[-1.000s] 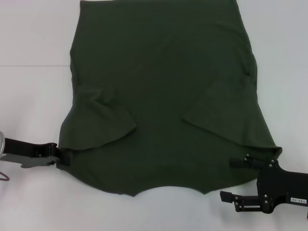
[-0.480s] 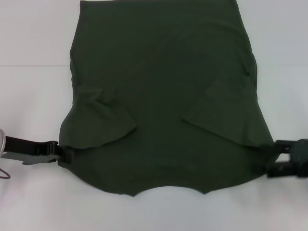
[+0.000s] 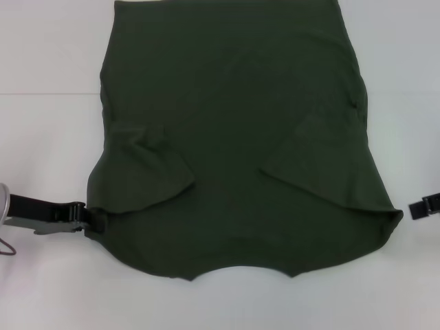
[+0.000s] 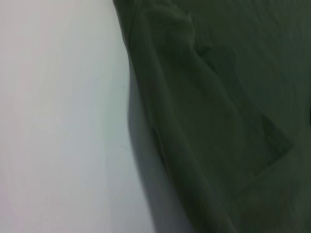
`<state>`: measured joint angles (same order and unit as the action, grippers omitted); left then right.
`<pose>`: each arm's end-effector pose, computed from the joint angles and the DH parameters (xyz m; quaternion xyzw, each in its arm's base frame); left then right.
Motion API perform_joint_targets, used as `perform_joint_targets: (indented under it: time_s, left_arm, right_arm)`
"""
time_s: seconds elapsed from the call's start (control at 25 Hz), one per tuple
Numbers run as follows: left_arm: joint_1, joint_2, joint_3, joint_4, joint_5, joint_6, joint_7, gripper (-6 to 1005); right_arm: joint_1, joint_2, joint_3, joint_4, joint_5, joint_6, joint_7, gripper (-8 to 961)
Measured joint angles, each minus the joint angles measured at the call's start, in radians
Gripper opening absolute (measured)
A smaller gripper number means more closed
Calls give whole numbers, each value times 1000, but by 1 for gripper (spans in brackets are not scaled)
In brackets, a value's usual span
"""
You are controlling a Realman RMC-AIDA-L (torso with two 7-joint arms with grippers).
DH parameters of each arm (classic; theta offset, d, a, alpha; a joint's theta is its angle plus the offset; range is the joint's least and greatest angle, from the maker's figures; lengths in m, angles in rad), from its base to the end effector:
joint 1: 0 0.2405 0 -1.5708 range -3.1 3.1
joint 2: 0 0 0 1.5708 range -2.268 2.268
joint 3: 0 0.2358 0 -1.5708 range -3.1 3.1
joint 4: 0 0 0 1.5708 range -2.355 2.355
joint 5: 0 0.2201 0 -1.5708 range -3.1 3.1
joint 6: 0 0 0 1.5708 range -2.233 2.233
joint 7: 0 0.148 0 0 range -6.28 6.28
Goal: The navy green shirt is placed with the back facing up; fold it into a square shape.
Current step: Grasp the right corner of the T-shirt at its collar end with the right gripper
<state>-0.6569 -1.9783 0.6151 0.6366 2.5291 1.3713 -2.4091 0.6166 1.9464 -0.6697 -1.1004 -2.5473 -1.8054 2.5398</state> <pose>-0.3068 0.3611 0.0350 -0.7541 -0.6358 -0.0468 0.1577 0.2582 0.3452 0.1189 -0.7920 0.5926 -0.0092 0.1466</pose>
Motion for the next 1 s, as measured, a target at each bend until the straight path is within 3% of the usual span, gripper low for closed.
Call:
perform_joint_targets:
  time_s: [0.2,0.32,0.52,1.0]
  left_arm:
    - [-2,0,2,0,0,3,9,39]
    - [-4,1,2,0,0,3,10,40]
    - [-6,1,2,0,0,3,12,40]
    - [-2,0,-3,2,0,-1,14,39]
  right_arm:
    - [81,10,-5,-10,-213,2,59,849]
    - [120,29,-24,-9,-306,27,73,849]
    - [131,53,-82,3,-320,94,100,848]
    - [176,86,-170,151,-328,259,128,847]
